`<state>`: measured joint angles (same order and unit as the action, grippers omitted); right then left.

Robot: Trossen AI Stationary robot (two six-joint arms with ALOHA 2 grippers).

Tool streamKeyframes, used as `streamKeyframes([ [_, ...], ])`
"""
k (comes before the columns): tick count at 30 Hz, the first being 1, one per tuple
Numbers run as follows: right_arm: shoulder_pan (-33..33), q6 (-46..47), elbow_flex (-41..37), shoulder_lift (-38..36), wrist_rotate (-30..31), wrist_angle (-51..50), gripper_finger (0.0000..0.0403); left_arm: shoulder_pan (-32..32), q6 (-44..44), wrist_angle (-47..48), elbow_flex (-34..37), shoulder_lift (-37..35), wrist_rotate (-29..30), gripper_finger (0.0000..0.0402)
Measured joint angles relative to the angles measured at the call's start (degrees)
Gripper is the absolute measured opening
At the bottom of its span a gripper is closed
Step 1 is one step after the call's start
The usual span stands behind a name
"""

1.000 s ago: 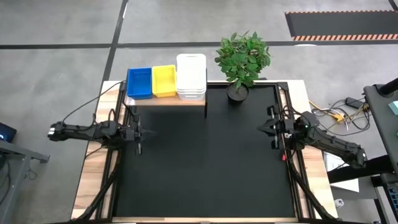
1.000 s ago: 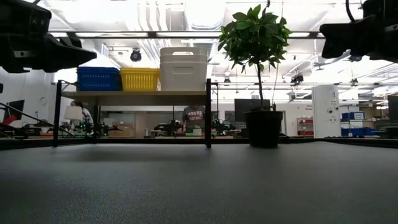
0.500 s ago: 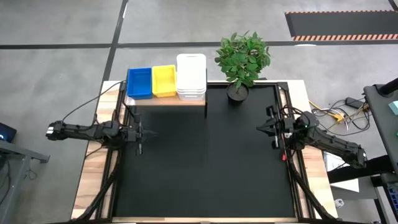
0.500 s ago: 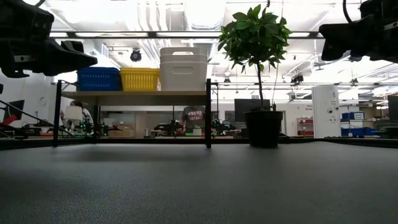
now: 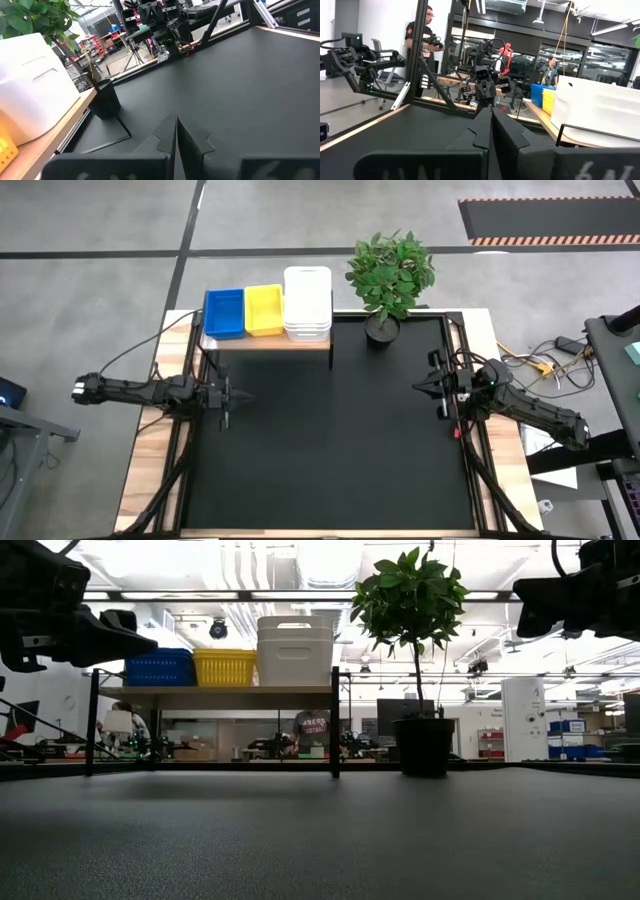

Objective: Stack baskets on shelf by color
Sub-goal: Return to Home Position

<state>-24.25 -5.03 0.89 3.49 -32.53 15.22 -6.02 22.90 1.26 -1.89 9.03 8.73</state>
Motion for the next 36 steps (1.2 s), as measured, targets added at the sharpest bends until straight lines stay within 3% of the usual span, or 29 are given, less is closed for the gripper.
streamKeyframes([
  [36, 0.00, 0.04, 0.02, 0.00, 0.02, 0.00, 0.0009, 0.00, 0.00, 0.04, 0.00, 1.71, 0.18, 0.0000],
])
